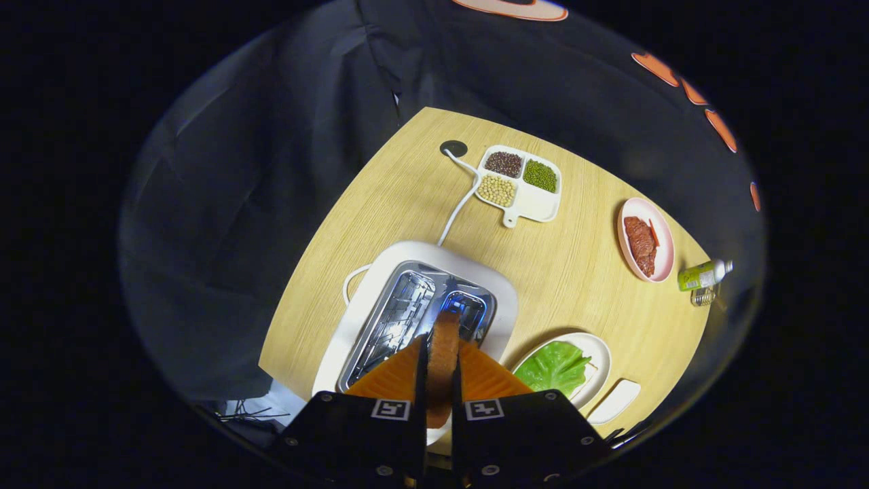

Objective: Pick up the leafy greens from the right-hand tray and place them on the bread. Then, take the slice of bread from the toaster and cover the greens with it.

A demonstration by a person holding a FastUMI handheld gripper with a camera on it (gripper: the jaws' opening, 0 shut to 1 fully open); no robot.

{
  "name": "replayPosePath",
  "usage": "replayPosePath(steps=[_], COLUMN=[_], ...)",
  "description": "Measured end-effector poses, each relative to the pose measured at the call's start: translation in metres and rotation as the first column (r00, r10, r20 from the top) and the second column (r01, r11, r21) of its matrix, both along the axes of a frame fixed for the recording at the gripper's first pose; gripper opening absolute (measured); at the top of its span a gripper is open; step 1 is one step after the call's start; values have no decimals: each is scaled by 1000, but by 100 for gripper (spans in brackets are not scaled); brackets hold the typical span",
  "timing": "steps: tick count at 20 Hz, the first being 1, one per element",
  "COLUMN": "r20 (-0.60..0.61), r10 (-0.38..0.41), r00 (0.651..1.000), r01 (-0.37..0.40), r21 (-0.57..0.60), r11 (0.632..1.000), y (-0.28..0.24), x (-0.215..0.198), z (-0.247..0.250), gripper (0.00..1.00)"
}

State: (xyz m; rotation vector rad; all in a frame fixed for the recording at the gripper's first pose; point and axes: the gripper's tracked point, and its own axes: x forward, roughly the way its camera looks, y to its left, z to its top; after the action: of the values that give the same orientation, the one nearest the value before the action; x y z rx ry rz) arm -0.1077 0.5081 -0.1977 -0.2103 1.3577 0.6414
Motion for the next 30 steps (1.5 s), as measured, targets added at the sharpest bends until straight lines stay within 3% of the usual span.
replayPosePath(steps=[5,10,17,30], r20=[-64,-65,-72,-144], r10=[-69,-81,-125,-179], r00=[996,995,990,973], r01=[78,97,144,224], r21=[145,297,426,428], r11=[986,950,893,875], y=[-10,-31,-77,-176], x=[4,8,17,9], z=[27,69,100,-6], gripper=[11,11,11,11])
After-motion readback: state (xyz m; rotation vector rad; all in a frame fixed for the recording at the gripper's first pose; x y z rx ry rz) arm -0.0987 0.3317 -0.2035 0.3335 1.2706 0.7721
